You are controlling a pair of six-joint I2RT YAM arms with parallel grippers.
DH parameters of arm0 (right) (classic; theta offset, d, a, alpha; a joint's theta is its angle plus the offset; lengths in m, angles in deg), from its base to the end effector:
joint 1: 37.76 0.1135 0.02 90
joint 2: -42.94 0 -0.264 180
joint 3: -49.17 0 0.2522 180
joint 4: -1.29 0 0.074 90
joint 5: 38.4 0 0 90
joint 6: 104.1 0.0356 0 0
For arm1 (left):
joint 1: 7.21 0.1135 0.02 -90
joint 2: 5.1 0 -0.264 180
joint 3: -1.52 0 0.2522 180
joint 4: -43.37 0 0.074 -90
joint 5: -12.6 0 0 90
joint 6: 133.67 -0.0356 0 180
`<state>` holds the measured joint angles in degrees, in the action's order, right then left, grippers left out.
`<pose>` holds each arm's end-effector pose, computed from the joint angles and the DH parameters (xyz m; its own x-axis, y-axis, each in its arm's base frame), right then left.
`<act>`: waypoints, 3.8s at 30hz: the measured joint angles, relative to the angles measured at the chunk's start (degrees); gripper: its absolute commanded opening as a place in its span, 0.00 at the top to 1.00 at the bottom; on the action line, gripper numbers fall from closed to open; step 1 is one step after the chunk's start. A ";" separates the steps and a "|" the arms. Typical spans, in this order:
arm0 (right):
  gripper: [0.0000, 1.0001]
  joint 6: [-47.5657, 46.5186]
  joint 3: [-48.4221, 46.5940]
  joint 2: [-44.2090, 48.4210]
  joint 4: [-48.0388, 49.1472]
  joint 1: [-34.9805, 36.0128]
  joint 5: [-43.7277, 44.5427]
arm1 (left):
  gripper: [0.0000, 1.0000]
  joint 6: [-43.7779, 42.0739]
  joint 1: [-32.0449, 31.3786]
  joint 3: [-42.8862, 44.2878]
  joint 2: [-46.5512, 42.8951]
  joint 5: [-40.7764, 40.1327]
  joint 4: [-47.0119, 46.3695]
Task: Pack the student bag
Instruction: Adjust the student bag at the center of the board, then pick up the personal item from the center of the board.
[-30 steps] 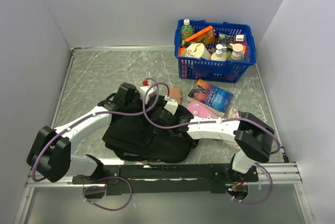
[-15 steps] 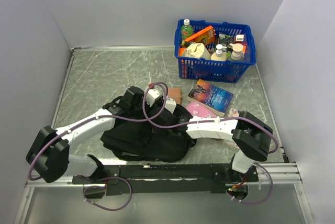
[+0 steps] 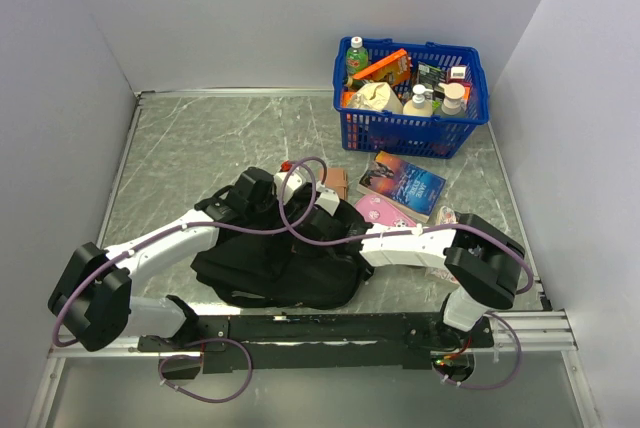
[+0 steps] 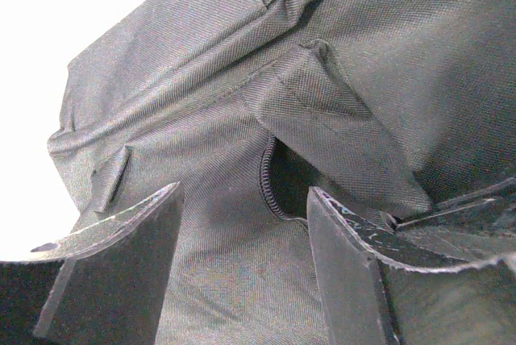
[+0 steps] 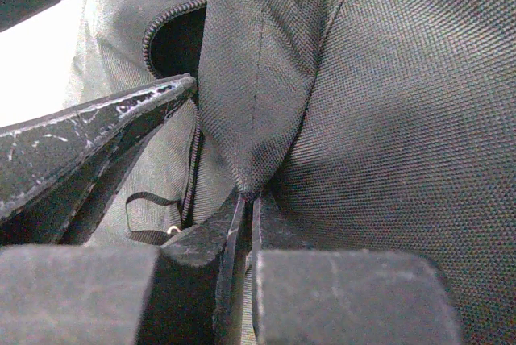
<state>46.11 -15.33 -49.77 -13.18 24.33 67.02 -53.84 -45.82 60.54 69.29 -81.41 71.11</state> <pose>0.1649 0.2910 0.1846 -0.8175 0.2439 -0.5217 -0.1024 0.8299 0.5485 0.2142 -0.1678 0.2261 -0.4228 0.5630 -0.7101 0.6677 0.7233 0.1759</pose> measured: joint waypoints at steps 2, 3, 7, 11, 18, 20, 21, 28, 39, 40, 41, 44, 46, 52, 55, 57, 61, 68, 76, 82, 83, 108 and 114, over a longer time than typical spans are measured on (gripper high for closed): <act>1.00 0.20 0.57 0.20 0.76 -0.11 -0.13 | 0.33 0.07 0.00 0.00 0.15 -0.33 0.09; 1.00 0.31 0.79 0.33 1.03 -0.17 -0.22 | 0.33 0.13 0.00 0.00 0.46 -0.48 0.11; 1.00 0.52 1.75 0.68 2.47 -0.46 -0.70 | 0.38 0.15 0.00 0.00 2.16 -2.08 0.61; 1.00 0.61 2.12 0.72 3.23 -0.83 -1.40 | 0.51 0.13 -0.04 0.02 2.32 -3.21 1.27; 1.00 0.66 2.73 0.72 4.63 -1.16 -2.19 | 0.81 0.20 -0.26 0.96 1.88 -3.65 3.69; 1.00 0.66 2.93 0.72 5.03 -1.22 -2.27 | 0.94 0.07 -0.26 1.53 1.46 -3.87 4.59; 1.00 0.66 3.06 0.72 5.29 -1.22 -2.27 | 0.99 -0.07 -0.26 1.79 1.38 -4.02 5.09; 1.00 0.63 3.39 0.76 5.90 -1.27 -2.25 | 0.99 -1.18 -0.13 4.52 1.14 -2.84 9.40; 0.95 -4.35 1.53 0.74 7.91 -1.60 -3.28 | 0.99 -6.54 14.64 12.33 -0.46 14.56 18.97; 0.92 -5.22 0.74 0.76 7.96 -1.60 -3.41 | 0.99 -7.63 16.59 12.81 -0.68 16.61 19.78; 0.90 -6.14 -0.15 0.76 7.89 -1.55 -3.72 | 0.99 -8.79 18.60 13.20 -0.92 18.71 20.55; 0.80 -8.72 -3.10 0.76 7.63 -1.18 -4.83 | 0.99 -12.07 23.67 14.29 -1.88 23.78 22.99; 0.72 -10.49 -4.92 0.76 7.61 -0.83 -5.75 | 0.99 -14.64 26.08 15.32 -2.71 26.03 24.87; 0.49 -14.71 -7.45 0.94 6.86 0.02 -10.49 | 0.99 -21.16 28.44 17.62 -5.25 27.06 27.17; 0.49 -16.68 -8.02 1.99 5.05 0.07 -11.47 | 0.99 -23.15 28.92 18.12 -5.86 26.82 27.06; 0.49 -17.68 -8.48 3.43 4.09 -0.35 -11.78 | 0.99 -23.76 28.92 18.10 -6.38 26.75 27.30; 0.49 -18.73 -8.46 7.82 3.10 -4.57 -12.39 | 0.99 -24.52 28.92 17.86 -8.09 26.49 27.47; 0.49 -20.83 -8.59 12.63 1.42 -20.72 -12.52 | 0.99 -27.71 30.38 13.40 -12.04 24.55 27.28; 0.22 -21.77 -11.80 0.81 -4.04 -31.65 -15.50 | 0.99 -28.20 31.47 9.60 -12.63 23.63 27.76; 0.06 -24.06 -23.19 -12.48 -12.81 -32.87 -13.62 | 0.99 -28.15 31.63 9.60 -12.48 23.69 27.89; 0.02 -24.20 -24.35 -13.53 -13.42 -32.87 -13.22 | 0.99 -28.15 31.69 9.60 -12.41 23.71 27.89; 0.00 -29.22 -43.06 -28.98 -32.85 -28.89 -1.31 | 0.99 -25.35 32.92 11.67 -10.16 24.98 30.86; 0.00 -29.20 -41.55 -28.98 -32.65 -29.00 -1.51 | 0.99 -24.55 32.92 11.67 -10.21 25.24 30.91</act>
<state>16.90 -56.88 -78.75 -45.83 -4.68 65.51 -78.39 -12.90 72.21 59.08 -56.16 102.02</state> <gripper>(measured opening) 0.998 0.034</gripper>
